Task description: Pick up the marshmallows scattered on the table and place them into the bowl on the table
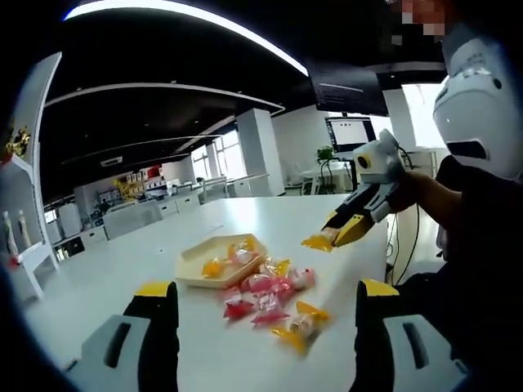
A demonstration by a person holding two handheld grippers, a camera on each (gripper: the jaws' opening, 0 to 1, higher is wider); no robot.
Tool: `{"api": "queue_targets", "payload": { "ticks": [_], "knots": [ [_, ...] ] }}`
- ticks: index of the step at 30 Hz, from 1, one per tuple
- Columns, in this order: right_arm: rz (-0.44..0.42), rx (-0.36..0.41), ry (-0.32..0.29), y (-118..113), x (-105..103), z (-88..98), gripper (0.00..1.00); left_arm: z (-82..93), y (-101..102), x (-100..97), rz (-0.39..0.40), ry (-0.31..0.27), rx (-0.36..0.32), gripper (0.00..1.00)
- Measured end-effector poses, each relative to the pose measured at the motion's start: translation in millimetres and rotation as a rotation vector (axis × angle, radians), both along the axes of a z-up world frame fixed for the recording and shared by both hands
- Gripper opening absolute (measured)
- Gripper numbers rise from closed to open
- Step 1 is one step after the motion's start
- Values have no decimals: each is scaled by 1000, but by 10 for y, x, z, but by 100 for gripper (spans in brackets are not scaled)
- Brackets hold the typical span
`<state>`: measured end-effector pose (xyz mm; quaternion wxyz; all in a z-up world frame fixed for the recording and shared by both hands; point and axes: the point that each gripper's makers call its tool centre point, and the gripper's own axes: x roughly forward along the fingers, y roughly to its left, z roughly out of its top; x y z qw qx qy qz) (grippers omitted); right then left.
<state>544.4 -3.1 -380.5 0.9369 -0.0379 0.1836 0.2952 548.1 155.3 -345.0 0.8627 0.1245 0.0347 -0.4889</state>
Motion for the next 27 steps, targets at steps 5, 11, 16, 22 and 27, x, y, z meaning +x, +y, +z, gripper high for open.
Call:
{"api": "queue_targets", "payload": {
  "ticks": [5, 11, 16, 22, 27],
  "knots": [
    [-38, -10, -27, -155, 23, 118, 29, 12, -7, 1, -2, 2, -9, 89],
    [-57, -16, -41, -252, 15, 194, 29, -5, -22, 8, -4, 5, -13, 89],
    [-68, -17, -46, -303, 1, 234, 29, -22, -32, 9, -9, 10, -11, 89],
    [-84, -17, -49, -360, -7, 239, 29, -16, -47, 21, -11, 8, -9, 89],
    [-92, -12, -53, -395, -17, 264, 29, -13, -60, 39, -10, 6, -7, 89]
  ]
}}
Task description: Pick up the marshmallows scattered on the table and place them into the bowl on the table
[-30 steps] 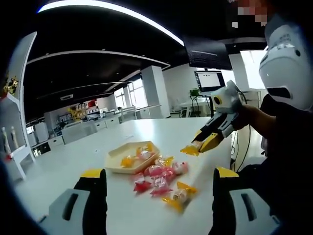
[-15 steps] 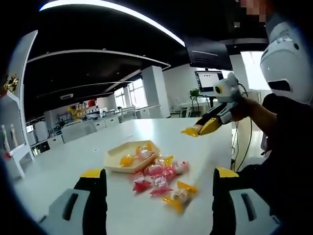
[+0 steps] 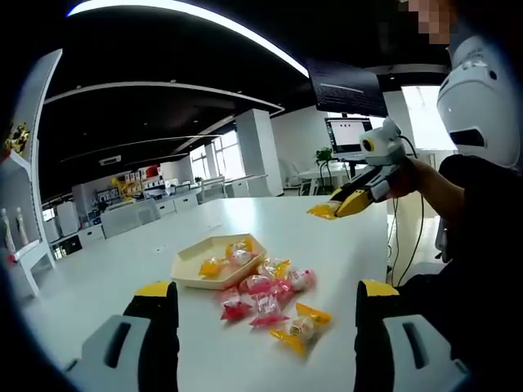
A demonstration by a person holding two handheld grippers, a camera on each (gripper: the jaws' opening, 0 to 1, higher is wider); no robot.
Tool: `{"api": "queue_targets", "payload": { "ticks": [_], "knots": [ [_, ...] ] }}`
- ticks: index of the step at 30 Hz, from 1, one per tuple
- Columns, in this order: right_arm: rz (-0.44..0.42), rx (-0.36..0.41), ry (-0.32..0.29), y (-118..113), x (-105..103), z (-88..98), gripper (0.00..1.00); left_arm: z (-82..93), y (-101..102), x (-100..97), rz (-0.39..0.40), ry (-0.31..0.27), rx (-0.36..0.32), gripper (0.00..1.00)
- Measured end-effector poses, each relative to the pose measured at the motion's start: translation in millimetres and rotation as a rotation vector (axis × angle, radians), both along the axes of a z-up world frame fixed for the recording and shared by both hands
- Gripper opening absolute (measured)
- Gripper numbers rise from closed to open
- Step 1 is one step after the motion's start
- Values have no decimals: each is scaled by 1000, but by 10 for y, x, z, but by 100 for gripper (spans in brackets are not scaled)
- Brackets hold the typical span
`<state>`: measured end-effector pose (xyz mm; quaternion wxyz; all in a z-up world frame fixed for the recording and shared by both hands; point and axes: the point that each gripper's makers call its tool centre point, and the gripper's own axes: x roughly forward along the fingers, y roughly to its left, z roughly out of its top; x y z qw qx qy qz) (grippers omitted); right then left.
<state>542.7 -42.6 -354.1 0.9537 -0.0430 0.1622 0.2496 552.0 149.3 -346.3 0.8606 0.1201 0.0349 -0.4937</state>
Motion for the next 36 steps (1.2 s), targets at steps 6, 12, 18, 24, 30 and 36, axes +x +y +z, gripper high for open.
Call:
{"api": "queue_targets", "payload": {
  "ticks": [6, 12, 18, 24, 30, 36],
  "knots": [
    [-8, 0, -3, -41, -13, 16, 29, -8, -27, -15, -8, 5, 3, 89],
    [-12, 0, -7, -69, -17, 50, 29, -17, -36, -3, -7, -1, 21, 93],
    [-11, -3, -11, -72, -5, 80, 29, 27, -29, 8, -5, -6, 12, 93],
    [-9, -2, -7, -59, -6, 57, 29, -11, -14, -8, -4, 3, 18, 93],
    [-13, -2, -5, -75, 2, 43, 29, -21, 24, -17, 6, 4, 21, 93],
    [-11, -2, -11, -71, 42, 73, 29, -5, 42, -9, 12, -3, 20, 93]
  ]
}}
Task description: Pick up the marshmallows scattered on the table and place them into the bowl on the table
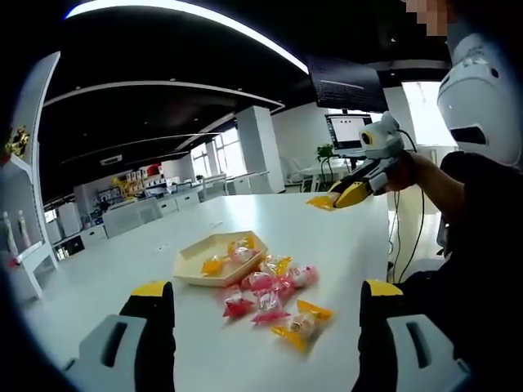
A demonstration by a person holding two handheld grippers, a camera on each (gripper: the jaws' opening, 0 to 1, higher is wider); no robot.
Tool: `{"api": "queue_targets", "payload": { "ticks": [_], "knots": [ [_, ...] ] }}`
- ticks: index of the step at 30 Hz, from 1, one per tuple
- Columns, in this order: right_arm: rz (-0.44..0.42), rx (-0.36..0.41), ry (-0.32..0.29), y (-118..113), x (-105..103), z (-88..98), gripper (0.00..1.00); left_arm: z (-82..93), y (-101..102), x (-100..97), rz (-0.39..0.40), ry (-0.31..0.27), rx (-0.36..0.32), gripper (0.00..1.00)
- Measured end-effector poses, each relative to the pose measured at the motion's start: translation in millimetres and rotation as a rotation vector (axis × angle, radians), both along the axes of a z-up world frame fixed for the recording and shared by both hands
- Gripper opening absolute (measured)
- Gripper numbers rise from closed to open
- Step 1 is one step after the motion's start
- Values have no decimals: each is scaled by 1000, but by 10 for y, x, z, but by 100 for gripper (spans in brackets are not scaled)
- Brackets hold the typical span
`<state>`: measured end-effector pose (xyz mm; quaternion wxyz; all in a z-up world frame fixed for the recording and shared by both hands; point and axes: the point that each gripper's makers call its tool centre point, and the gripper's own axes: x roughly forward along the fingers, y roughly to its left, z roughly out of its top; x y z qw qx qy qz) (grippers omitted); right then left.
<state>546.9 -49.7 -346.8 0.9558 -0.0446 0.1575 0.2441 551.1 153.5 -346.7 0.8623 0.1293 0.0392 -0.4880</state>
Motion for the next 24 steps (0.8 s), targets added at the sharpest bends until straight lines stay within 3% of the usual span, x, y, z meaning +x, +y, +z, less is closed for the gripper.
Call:
{"api": "queue_targets", "payload": {
  "ticks": [24],
  "knots": [
    [51, -25, -35, 211, 449, 143, 29, 23, 89, 29, 23, -6, 3, 93]
  ]
}}
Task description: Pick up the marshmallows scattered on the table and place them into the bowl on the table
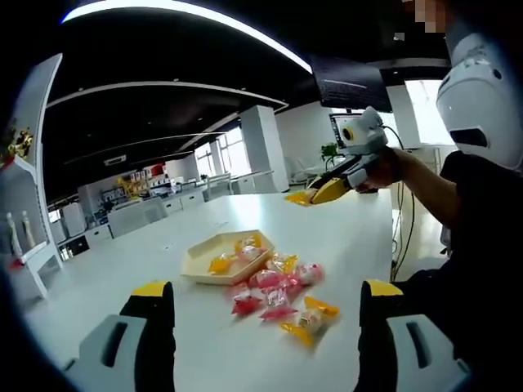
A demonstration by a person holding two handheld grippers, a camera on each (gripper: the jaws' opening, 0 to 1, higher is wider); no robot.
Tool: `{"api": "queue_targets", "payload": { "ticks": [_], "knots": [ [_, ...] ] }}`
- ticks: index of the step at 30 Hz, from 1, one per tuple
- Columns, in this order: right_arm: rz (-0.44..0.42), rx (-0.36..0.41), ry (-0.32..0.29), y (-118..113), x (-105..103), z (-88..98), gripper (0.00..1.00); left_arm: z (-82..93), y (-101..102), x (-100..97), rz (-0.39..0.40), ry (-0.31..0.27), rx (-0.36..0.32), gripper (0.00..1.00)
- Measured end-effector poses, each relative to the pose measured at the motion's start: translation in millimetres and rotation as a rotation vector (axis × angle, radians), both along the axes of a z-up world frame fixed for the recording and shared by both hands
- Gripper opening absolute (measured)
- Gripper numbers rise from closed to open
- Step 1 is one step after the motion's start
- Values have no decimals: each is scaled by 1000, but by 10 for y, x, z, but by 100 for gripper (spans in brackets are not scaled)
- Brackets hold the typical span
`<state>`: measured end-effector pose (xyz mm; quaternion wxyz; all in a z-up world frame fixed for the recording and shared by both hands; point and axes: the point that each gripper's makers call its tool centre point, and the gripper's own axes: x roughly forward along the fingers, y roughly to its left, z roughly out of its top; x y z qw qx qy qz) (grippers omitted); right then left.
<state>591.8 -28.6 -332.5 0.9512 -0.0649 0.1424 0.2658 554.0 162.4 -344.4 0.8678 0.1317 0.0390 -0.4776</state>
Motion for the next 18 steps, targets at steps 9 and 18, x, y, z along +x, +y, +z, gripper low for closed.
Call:
{"api": "queue_targets", "payload": {
  "ticks": [9, 18],
  "knots": [
    [27, -26, -14, 169, 300, 43, 29, -20, 30, -12, 1, 8, -3, 93],
    [51, -45, -13, 328, 532, 24, 29, -14, 104, -15, 11, 1, 2, 93]
  ]
}}
